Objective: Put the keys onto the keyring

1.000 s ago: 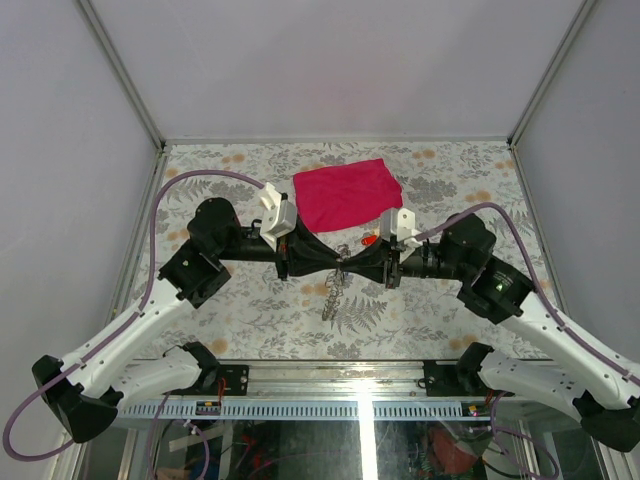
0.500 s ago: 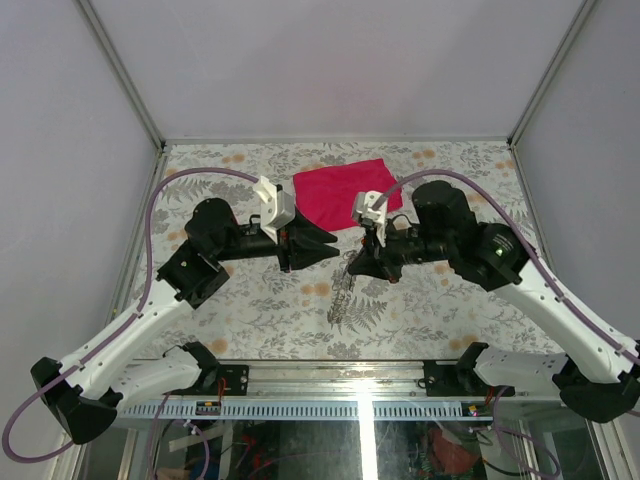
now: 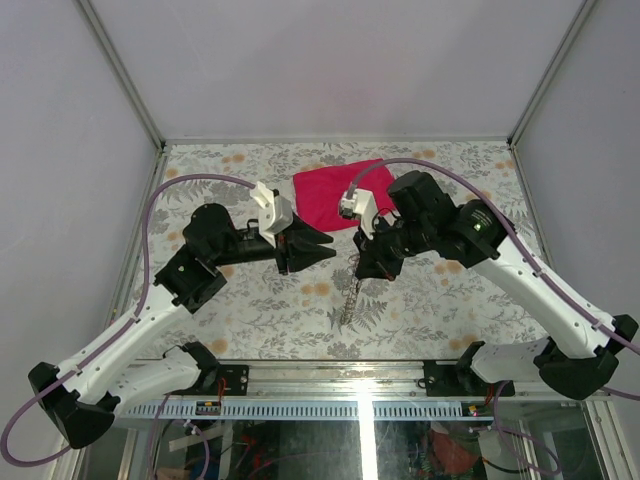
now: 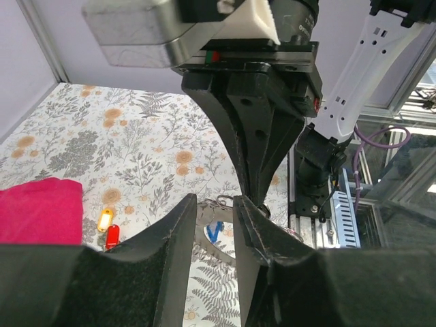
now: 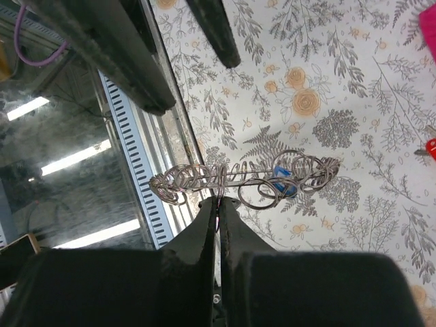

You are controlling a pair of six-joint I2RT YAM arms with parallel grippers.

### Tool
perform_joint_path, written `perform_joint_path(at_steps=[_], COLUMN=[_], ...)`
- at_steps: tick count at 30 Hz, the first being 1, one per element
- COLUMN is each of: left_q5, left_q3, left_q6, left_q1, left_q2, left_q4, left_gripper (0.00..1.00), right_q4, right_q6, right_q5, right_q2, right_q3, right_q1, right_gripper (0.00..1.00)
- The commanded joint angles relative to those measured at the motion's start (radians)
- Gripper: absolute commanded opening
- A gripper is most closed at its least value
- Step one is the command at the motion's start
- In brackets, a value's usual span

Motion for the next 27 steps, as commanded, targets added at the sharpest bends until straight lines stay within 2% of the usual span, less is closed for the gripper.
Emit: perform_joint_path(at_steps=[1, 15, 19, 23, 27], left_q5=[-0.004, 0.023, 0.064, 0.106, 0.145], left_q3=[-0.010, -0.047, -0.039, -0.031, -0.020], left_q6=[0.061, 0.147, 0.174, 0.192, 0.201], left_q1=[0.001, 0.001, 0.001, 0.001, 0.001], left_q2=[-0.008, -0.016, -0.004, 0.015, 0.035], left_q4=[-0.026, -0.127, -0.153, -0.164, -0.164], left_gripper=[0.29, 0.30, 0.30, 0.38, 0.40], right_q4=[-0.073, -0.316, -0.289, -0.260, -0.235], right_q6=[0.049, 0.110, 0.117, 0.111, 0.104], right_q5=[0.024, 0.185, 0.165, 0.101, 0.049], right_q2=[0.055, 0.298, 0.276, 0.258, 0.242], right_q3=[0.087, 0.254, 0.258, 0.257, 0.244], right_q1=[0.007, 0.103, 0.104, 0.103, 0.104], right_gripper=[0.00, 0.00, 0.00, 0.00, 0.00])
